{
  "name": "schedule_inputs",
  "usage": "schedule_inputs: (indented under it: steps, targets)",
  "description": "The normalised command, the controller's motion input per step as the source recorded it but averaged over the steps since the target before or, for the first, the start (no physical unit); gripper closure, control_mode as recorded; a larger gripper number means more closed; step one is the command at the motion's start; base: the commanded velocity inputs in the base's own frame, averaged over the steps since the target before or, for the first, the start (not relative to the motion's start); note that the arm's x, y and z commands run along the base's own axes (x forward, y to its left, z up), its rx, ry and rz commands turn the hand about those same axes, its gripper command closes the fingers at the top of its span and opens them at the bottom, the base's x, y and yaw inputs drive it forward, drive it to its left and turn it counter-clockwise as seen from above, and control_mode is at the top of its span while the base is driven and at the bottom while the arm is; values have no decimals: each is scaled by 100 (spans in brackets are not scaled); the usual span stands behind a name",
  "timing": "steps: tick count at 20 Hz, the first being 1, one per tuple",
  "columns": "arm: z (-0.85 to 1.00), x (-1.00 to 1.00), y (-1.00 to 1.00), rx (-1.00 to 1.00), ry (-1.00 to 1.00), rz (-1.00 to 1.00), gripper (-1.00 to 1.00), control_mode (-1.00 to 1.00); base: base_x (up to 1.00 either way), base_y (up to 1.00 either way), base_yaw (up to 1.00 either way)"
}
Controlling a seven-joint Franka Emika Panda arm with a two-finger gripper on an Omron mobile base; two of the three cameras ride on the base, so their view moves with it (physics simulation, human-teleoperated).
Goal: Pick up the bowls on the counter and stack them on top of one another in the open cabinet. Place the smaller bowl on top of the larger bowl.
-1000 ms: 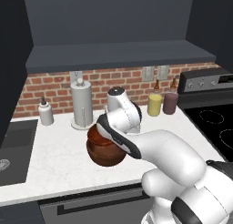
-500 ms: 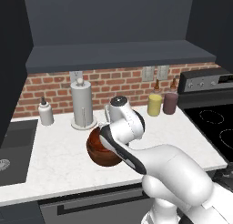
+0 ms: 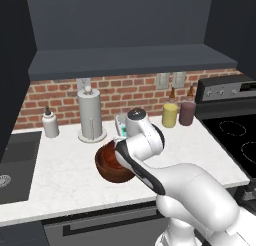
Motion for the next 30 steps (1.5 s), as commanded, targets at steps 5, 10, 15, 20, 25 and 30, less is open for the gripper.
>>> schedule_inputs:
  steps: [5, 10, 15, 20, 25, 30]
  targets:
    - [-18, 7, 2, -1, 1, 0, 100, -100, 0, 0, 0]
    - [-10, 13, 0, -1, 1, 0, 100, -100, 0, 0, 0]
    - [0, 13, 1, 0, 3, 0, 100, -100, 0, 0, 0]
    - [11, 4, 10, -4, 5, 0, -100, -100, 0, 0, 0]
    - [19, 2, 1, -1, 2, 0, -100, -100, 0, 0, 0]
    - [12, 0, 0, 0, 0, 0, -100, -100, 0, 0, 0]
